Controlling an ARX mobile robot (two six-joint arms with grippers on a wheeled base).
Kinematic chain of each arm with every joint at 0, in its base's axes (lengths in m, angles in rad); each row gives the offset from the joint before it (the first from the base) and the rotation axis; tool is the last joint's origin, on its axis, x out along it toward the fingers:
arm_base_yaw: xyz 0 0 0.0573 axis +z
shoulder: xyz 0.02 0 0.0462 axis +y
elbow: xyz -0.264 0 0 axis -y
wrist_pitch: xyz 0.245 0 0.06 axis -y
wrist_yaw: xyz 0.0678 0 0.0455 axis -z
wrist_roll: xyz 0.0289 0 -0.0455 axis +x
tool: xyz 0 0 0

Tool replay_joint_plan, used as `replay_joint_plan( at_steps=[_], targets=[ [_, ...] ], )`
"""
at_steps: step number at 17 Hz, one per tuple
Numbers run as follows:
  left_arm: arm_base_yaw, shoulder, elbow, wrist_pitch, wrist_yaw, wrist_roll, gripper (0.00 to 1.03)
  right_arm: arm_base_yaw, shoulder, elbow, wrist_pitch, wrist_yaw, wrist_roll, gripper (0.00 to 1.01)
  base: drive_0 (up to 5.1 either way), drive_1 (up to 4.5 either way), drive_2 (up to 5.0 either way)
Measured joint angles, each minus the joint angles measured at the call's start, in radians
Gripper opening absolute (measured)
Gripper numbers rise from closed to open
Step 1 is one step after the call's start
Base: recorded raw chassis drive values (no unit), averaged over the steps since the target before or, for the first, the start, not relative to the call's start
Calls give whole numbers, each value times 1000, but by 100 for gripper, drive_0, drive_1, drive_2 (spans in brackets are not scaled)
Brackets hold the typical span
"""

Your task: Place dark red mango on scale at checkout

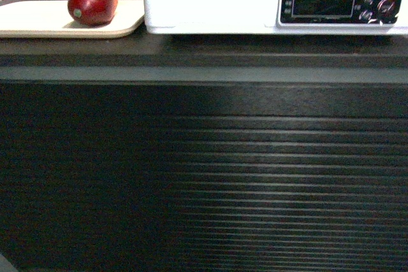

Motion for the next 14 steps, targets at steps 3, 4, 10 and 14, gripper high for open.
replay_joint_plan(
  at_steps=[3, 4, 10, 14],
  targets=[
    [0, 0, 0, 0, 2, 0, 98, 0, 0, 0, -1, 1, 1, 98, 0, 0, 0],
    [0, 0, 0, 0, 1, 1, 98, 0, 0, 0, 0, 0, 0, 98, 0, 0, 0],
    [0, 0, 0, 3, 0, 0, 98, 0, 0, 0, 4, 0, 0, 98, 0, 0, 0],
    [0, 0, 0, 3, 2, 0, 98, 0, 0, 0, 4, 0, 0, 98, 0, 0, 0]
  ],
)
